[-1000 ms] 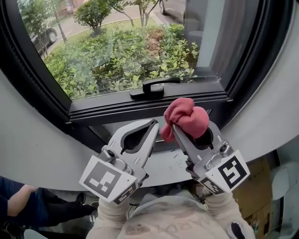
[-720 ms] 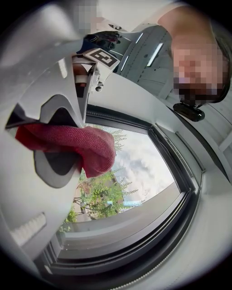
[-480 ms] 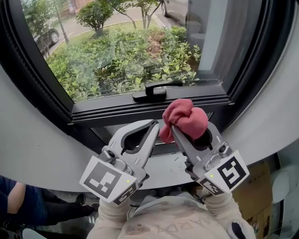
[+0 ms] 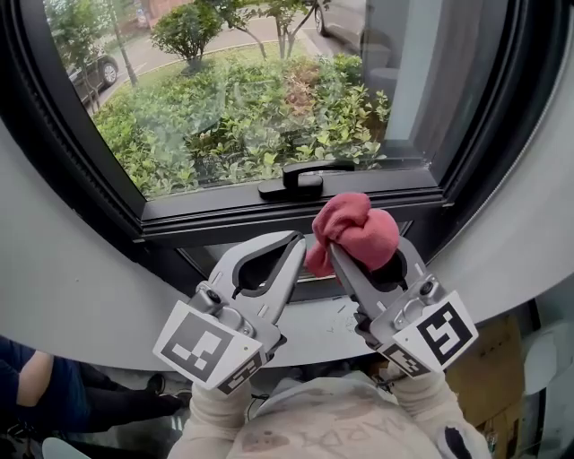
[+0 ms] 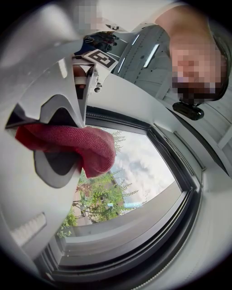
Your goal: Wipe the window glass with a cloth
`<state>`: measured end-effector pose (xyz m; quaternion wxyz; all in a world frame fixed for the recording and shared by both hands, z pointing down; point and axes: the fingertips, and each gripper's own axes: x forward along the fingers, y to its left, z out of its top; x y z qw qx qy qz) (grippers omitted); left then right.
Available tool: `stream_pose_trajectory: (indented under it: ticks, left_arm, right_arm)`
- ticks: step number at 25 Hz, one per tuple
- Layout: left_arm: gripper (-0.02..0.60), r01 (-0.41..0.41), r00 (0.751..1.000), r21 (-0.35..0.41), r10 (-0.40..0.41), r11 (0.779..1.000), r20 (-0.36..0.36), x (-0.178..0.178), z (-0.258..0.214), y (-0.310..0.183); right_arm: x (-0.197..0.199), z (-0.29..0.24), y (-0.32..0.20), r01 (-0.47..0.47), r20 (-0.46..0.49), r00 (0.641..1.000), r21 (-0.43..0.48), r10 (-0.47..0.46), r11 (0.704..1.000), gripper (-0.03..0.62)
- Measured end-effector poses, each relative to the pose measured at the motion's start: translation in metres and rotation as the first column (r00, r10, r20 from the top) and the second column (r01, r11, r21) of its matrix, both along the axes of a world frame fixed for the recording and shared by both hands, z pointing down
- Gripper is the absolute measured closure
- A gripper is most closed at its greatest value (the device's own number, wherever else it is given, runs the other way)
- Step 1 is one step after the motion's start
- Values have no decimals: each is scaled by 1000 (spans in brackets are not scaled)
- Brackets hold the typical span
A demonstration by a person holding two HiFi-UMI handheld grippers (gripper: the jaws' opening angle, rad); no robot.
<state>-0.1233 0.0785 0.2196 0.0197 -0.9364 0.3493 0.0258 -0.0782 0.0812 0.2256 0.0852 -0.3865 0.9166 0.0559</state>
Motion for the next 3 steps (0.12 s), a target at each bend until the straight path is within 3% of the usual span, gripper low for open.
stream_pose_trajectory:
  ticks: [3]
  left_arm:
    - [580, 2, 1000, 1, -2, 1000, -1, 0, 0, -1]
  right_arm:
    - [1, 0, 0, -1, 2, 1000, 0, 1, 1000, 485]
